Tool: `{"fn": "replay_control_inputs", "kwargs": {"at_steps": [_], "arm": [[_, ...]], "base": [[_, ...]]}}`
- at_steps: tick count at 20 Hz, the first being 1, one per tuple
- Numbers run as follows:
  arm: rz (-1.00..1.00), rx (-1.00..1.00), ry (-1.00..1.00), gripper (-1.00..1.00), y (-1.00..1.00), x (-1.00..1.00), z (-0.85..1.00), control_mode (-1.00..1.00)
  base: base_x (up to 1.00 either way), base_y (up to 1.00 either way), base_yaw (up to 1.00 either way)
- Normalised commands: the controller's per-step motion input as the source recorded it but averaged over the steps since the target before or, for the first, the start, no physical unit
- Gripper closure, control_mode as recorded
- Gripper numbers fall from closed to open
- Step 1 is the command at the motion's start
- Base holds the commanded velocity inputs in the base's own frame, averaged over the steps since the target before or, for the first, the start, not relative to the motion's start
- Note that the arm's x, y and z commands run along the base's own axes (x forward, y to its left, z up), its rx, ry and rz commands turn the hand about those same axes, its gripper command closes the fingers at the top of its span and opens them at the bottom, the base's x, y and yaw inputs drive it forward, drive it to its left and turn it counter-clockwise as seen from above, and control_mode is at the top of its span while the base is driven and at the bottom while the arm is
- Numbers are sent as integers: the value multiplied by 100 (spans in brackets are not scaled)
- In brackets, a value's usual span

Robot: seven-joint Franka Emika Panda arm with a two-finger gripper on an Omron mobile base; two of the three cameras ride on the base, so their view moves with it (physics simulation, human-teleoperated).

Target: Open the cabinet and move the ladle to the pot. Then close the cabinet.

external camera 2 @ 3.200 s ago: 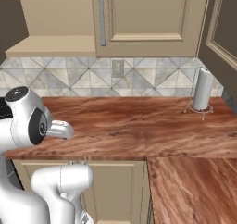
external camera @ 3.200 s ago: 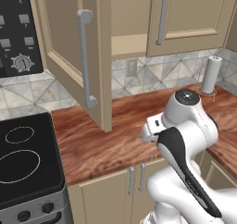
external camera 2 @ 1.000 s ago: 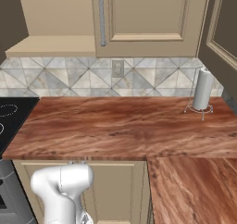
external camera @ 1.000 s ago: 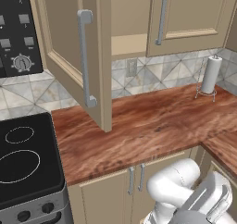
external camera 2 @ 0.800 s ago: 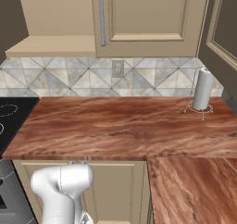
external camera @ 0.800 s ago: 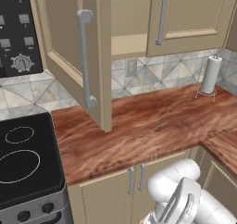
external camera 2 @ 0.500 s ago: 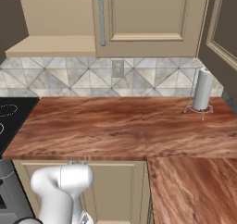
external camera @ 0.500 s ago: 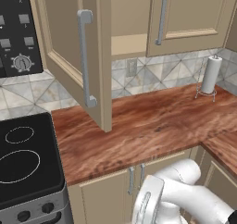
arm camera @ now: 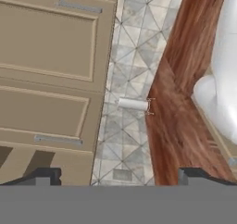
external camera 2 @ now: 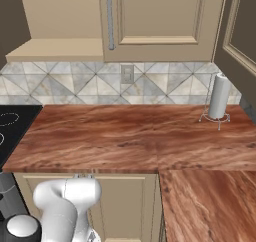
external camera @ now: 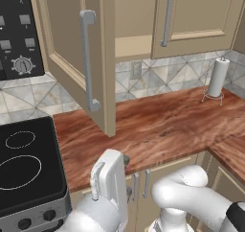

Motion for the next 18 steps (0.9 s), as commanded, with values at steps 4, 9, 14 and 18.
{"fn": "replay_control_inputs", "kwargs": {"at_steps": [4, 9, 14, 18], "arm": [[0, -29, 0, -100, 63, 23, 0, -100], [0, -24, 0, -100, 63, 43, 4, -100], [0, -10, 0, -100, 47, 58, 23, -100], [0, -4, 0, -100, 43, 67, 19, -100]], "base": [[0, 0, 0], [0, 0, 0], [0, 0, 0], [0, 0, 0]]}}
